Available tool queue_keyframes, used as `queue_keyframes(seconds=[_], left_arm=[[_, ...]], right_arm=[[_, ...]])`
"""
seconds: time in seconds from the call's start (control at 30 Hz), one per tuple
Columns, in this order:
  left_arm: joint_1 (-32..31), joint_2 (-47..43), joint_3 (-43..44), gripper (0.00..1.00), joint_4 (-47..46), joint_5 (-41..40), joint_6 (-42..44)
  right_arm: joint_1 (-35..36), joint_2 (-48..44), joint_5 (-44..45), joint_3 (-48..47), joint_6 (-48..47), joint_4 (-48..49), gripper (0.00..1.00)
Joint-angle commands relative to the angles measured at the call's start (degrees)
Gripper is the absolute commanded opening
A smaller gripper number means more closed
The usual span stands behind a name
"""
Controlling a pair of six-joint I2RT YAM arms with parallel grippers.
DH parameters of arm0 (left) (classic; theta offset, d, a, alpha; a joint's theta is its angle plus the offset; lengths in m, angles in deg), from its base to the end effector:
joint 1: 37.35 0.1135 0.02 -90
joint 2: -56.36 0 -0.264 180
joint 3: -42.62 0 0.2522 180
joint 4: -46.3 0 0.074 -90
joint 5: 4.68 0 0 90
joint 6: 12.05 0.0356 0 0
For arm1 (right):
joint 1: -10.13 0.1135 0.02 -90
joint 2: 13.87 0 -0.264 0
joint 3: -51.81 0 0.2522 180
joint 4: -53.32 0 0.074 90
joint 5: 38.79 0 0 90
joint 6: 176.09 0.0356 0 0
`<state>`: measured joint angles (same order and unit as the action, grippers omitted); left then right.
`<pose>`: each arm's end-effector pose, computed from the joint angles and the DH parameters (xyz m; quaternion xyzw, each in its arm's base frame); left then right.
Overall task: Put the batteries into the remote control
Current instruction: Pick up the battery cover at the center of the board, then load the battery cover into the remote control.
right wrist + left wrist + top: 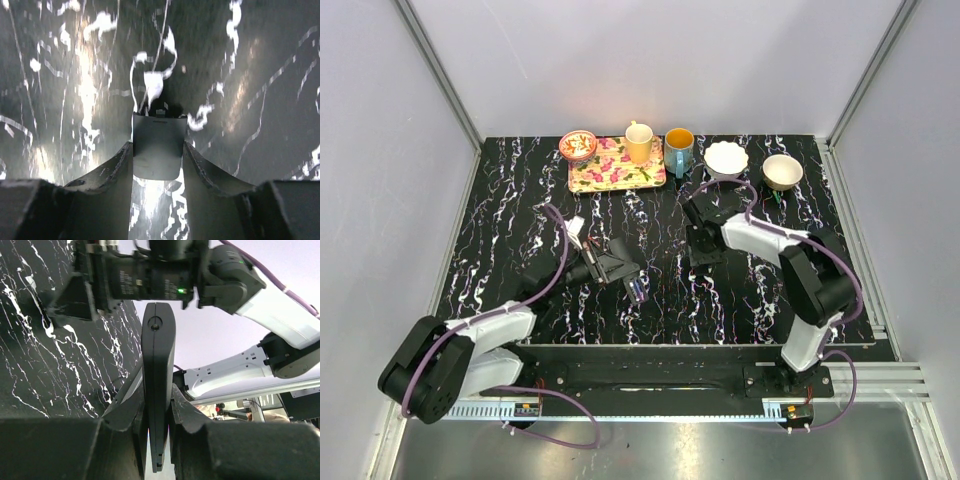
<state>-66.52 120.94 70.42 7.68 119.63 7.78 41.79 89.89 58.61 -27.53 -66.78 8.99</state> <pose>0.1754 -0.1209 0.2043 -0.0343 0.6968 -0.6561 0.2878 0.3021 0.1809 0.1638 -0.0937 0.9764 0.0219 0.1934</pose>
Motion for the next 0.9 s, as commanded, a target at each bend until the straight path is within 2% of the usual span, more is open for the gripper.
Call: queue_keyframes(seconds=[0.0,0.17,0.3,0.4,0.53,0.7,0.87], left_arm=[[0.2,2.3,4.2,0.00,-4.6,-1.2,-0.1],[0.1,7.3,6.9,0.00,-7.5,-3.0,-0.8],[-1.4,12.1,10.0,0.00,-11.2,-4.1,-2.3],[-3.3,16.2,12.1,0.00,-13.5,-4.9,-3.2],[-5.2,21.2,13.3,0.00,-17.3,-6.4,-5.4],[-6.4,24.4,13.6,0.00,-20.0,-7.9,-7.6],[-7.0,27.2,14.2,0.00,-23.6,-9.4,-10.5]], right_arm=[[0.0,-9.9,-2.2,0.0,1.2,-8.3,0.15],[1.2,-21.4,-4.8,-1.5,2.1,-16.3,0.11],[5.1,-27.1,-5.6,-7.9,1.3,-25.5,0.06],[10.8,-26.3,-4.0,-13.8,0.7,-32.2,0.01],[16.7,-23.9,-2.6,-20.1,0.9,-38.1,0.00],[19.0,-21.3,-3.0,-24.7,0.5,-41.7,0.00],[19.8,-19.3,-4.0,-25.3,0.0,-42.0,0.00]])
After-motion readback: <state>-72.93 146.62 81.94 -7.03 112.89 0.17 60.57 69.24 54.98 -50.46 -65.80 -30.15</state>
